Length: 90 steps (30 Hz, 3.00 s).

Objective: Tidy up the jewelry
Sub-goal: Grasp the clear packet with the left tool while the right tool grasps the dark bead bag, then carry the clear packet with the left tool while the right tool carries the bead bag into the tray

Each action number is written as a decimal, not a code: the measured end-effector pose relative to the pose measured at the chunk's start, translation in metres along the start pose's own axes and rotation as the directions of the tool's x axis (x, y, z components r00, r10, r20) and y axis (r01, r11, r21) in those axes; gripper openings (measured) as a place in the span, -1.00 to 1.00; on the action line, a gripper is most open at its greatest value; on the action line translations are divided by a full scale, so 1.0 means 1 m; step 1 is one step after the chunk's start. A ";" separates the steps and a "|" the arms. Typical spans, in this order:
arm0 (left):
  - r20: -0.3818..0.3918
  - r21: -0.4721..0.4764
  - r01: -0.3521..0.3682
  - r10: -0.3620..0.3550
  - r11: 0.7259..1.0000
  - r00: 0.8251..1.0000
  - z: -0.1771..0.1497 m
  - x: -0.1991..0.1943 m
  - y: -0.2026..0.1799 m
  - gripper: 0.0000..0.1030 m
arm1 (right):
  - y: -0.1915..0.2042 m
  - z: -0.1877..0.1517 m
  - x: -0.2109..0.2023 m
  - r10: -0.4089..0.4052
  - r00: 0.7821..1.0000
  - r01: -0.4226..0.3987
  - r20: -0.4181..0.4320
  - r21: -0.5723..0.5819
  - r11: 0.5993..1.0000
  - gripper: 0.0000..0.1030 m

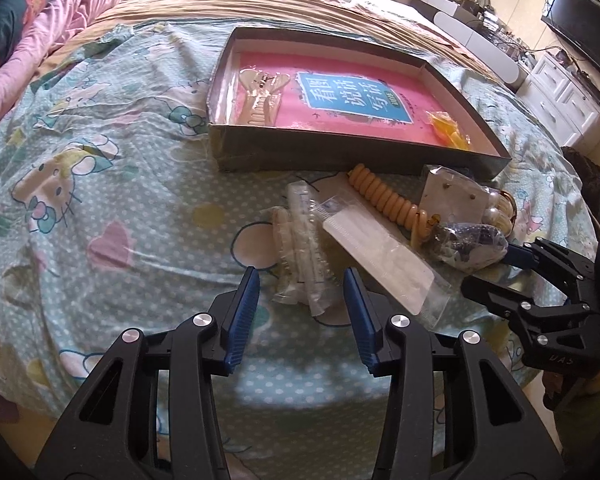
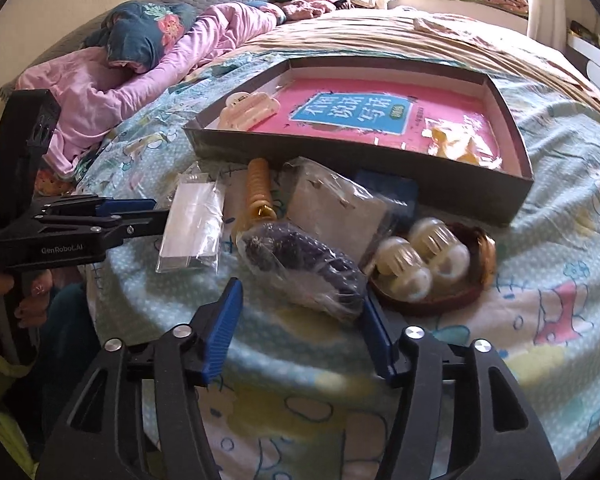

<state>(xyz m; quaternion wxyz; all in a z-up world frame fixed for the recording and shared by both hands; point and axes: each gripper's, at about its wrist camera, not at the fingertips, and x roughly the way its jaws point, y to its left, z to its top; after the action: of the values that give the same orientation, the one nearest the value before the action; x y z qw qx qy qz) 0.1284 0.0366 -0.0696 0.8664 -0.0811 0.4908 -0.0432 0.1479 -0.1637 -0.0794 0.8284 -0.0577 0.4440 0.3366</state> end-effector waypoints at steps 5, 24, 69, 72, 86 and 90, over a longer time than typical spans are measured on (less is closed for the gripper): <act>-0.013 0.019 -0.011 0.011 1.000 1.000 0.000 0.007 -0.005 -0.44 | 0.003 0.005 0.007 -0.001 1.000 0.001 0.016 0.011 1.000 0.12; 0.120 -0.043 0.046 -0.041 0.998 0.992 0.010 -0.035 0.007 -0.58 | 0.000 0.015 -0.048 0.056 0.989 -0.060 0.139 0.021 0.998 -0.50; 0.108 0.081 0.069 -0.078 0.994 0.991 0.104 0.015 -0.051 -0.57 | -0.090 0.076 -0.045 -0.230 0.943 0.172 0.240 0.239 0.956 -0.50; 0.097 0.084 0.065 -0.073 0.994 0.993 0.107 0.024 -0.052 -0.57 | -0.093 0.078 -0.038 -0.252 0.940 0.197 0.228 0.238 0.951 -0.50; 0.058 0.094 0.047 -0.053 0.994 0.997 0.110 0.055 -0.048 -0.56 | -0.104 0.084 -0.006 -0.298 0.938 0.247 0.175 0.264 0.932 -0.50; 0.051 0.089 0.048 -0.053 0.995 0.997 0.109 0.059 -0.046 -0.56 | -0.106 0.082 -0.003 -0.308 0.938 0.257 0.161 0.276 0.926 -0.50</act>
<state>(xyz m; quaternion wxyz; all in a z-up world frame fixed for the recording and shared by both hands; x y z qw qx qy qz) 0.2527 -0.0073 -0.0558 0.8805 -0.0563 0.4630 -0.0847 0.2689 -0.2141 -0.0499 0.9095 0.0179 0.3839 0.1583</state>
